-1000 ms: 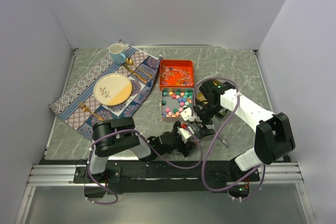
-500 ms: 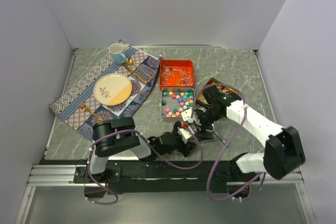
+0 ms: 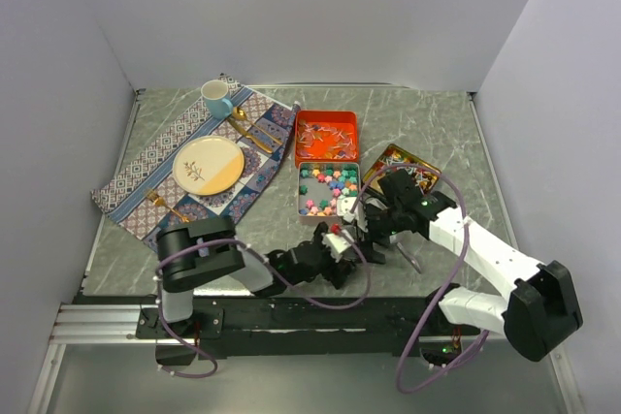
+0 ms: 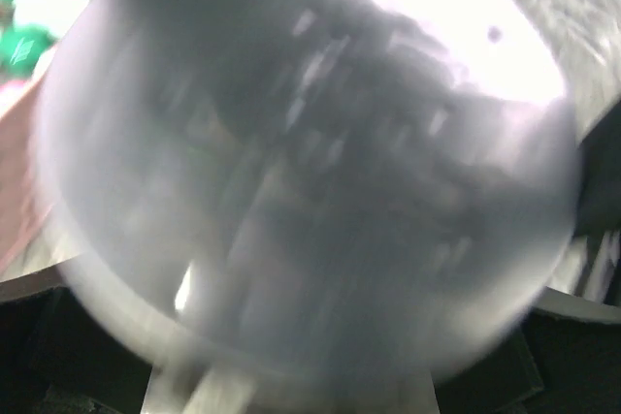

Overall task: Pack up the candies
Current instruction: Screw the bottle lid onto the packing bottle.

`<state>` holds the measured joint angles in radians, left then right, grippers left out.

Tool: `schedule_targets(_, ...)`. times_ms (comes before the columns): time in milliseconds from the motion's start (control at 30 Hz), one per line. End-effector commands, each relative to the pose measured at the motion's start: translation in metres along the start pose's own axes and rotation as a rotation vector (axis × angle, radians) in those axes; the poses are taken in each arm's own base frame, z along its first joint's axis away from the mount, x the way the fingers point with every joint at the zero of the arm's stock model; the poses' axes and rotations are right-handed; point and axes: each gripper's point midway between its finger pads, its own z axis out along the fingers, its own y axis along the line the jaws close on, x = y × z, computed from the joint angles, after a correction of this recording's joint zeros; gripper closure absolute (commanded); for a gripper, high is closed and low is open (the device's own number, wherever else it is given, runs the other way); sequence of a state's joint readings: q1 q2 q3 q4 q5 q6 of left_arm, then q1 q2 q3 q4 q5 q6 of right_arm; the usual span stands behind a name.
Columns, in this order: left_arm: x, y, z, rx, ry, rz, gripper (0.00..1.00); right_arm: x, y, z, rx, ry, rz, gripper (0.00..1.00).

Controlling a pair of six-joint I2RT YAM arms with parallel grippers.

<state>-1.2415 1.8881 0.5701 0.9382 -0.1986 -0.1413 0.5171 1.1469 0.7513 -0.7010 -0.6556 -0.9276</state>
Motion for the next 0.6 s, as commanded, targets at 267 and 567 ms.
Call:
schedule_targets(267, 0.144, 0.067, -0.066, -0.301, 0.49, -0.095, 0.04, 0.06, 0.002, -0.024, 0.083, 0.151, 0.087, 0.4)
schedule_targets(567, 0.094, -0.031, -0.092, 0.132, 0.439, -0.141, 0.04, 0.037, -0.016, -0.033, 0.133, 0.104, 0.12, 0.41)
